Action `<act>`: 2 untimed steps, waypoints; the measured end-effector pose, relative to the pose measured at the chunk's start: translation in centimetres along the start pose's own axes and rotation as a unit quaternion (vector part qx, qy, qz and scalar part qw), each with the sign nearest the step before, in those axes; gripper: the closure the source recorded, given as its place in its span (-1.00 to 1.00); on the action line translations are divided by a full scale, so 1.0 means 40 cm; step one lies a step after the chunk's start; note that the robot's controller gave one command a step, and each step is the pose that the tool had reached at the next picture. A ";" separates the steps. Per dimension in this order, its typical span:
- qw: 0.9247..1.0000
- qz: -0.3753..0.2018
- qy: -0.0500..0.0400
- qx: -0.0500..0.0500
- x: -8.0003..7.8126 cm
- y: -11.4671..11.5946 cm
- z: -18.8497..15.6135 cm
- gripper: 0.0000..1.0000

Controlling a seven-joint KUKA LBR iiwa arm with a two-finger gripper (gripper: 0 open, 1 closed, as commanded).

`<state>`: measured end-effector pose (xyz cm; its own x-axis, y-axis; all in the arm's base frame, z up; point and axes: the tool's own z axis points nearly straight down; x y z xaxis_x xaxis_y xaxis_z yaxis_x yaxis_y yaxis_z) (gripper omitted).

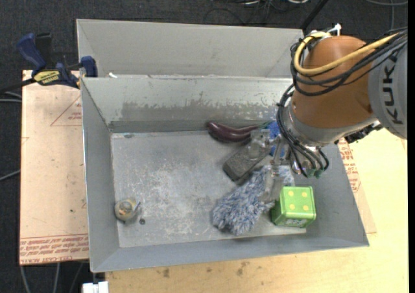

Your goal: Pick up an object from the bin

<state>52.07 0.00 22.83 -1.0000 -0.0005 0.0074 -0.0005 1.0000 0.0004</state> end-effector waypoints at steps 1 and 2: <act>1.000 0.000 -0.004 0.000 -0.004 0.000 -0.010 -1.00; 0.999 -0.034 -0.007 0.000 0.012 -0.039 0.110 -1.00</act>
Offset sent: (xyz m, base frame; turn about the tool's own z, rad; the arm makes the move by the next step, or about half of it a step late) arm -0.0222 -0.0502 -0.1467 -0.2066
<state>51.56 -1.58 18.42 -0.9976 -0.0692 -0.0061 -0.0692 0.9976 0.0003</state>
